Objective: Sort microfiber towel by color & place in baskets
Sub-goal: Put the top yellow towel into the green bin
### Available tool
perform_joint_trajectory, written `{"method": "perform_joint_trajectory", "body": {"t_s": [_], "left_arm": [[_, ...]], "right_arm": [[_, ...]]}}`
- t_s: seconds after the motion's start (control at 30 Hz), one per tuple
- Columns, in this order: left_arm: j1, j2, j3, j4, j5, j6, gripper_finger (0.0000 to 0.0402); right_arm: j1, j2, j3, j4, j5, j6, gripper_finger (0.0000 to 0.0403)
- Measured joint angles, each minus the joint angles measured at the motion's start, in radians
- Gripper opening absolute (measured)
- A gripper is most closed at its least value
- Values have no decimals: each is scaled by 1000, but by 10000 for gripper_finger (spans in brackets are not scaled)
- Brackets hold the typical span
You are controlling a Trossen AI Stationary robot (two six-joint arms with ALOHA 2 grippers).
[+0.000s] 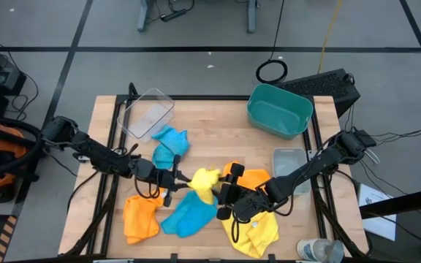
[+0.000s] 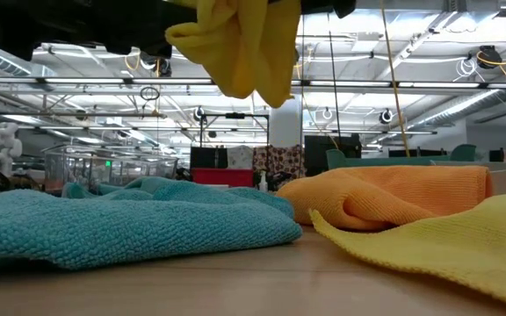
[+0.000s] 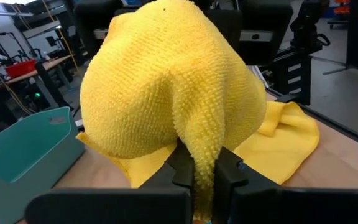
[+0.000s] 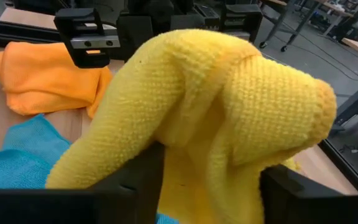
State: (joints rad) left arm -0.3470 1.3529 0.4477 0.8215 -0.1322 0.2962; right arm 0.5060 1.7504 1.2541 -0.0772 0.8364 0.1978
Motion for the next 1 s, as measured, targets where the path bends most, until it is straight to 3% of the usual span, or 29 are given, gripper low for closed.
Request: {"method": "perform_joint_trajectory", "body": {"t_s": [0.27, 0.43, 0.63, 0.77, 1.0], "left_arm": [[7, 0, 0, 7, 0, 2, 18], [22, 0, 0, 7, 43, 1, 18], [22, 1, 0, 7, 65, 0, 18], [22, 1, 0, 13, 68, -7, 27], [17, 2, 0, 55, 91, -81, 105]], "right_arm": [[0, 0, 0, 15, -3, 17, 241], [-7, 0, 0, 140, -5, -68, 259], [-26, 9, 0, 217, -12, -115, 257], [-40, 16, 0, 226, -93, -117, 251], [-60, 15, 0, 230, -111, -111, 223]]}}
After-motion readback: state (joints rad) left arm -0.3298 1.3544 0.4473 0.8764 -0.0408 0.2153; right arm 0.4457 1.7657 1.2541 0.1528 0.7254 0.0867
